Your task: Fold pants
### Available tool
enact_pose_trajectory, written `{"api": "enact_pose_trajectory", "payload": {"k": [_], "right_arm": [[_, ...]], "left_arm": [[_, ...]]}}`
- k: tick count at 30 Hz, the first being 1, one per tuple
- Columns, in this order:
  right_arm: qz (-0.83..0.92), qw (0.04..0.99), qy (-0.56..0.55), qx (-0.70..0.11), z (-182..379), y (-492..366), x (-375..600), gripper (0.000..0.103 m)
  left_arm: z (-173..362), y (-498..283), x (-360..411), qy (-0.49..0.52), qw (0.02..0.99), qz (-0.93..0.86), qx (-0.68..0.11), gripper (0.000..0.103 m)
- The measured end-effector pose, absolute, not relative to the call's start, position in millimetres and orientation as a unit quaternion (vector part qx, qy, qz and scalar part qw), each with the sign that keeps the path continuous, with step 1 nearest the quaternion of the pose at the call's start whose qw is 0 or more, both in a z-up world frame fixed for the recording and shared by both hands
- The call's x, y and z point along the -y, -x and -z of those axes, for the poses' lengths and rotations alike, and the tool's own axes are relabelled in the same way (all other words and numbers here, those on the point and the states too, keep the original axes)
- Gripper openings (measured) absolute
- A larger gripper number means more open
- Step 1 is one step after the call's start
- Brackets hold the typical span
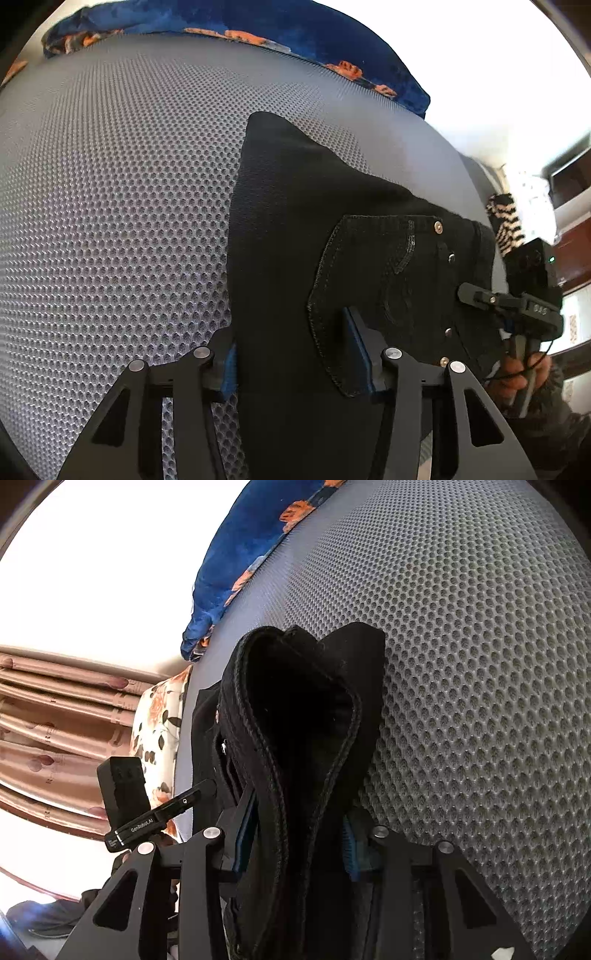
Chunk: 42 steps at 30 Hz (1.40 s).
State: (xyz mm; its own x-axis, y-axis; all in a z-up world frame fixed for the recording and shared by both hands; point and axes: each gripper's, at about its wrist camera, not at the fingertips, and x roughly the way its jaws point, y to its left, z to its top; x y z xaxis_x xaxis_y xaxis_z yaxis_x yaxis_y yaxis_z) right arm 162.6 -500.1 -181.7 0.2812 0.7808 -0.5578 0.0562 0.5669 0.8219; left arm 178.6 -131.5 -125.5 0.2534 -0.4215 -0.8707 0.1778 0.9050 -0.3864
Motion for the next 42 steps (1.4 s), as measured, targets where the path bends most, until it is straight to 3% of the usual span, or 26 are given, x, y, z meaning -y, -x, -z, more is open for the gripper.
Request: {"api": "enact_pose_trajectory", "payload": {"k": [5, 13, 19, 30, 42], "right_arm": [[-0.245, 0.713, -0.372, -0.541, 175, -158, 495, 0.037], [-0.221, 0.729, -0.36, -0.539, 153, -158, 469, 0.028], [-0.208, 0.755, -0.326, -0.53, 125, -156, 437, 0.025], [-0.238, 0.751, -0.311, -0.531, 107, -175, 380, 0.024], [-0.268, 0.746, -0.306, -0.526, 111, -263, 350, 0.024]], "left_arm": [[126, -174, 151, 0.08, 0.796, 0.17, -0.576, 0.046], [123, -172, 160, 0.061, 0.807, 0.16, -0.566, 0.028], [118, -167, 148, 0.072, 0.815, 0.162, -0.551, 0.021], [89, -167, 116, 0.076, 0.831, 0.158, -0.528, 0.019], [75, -240, 79, 0.073, 0.85, 0.13, -0.506, 0.019]]}}
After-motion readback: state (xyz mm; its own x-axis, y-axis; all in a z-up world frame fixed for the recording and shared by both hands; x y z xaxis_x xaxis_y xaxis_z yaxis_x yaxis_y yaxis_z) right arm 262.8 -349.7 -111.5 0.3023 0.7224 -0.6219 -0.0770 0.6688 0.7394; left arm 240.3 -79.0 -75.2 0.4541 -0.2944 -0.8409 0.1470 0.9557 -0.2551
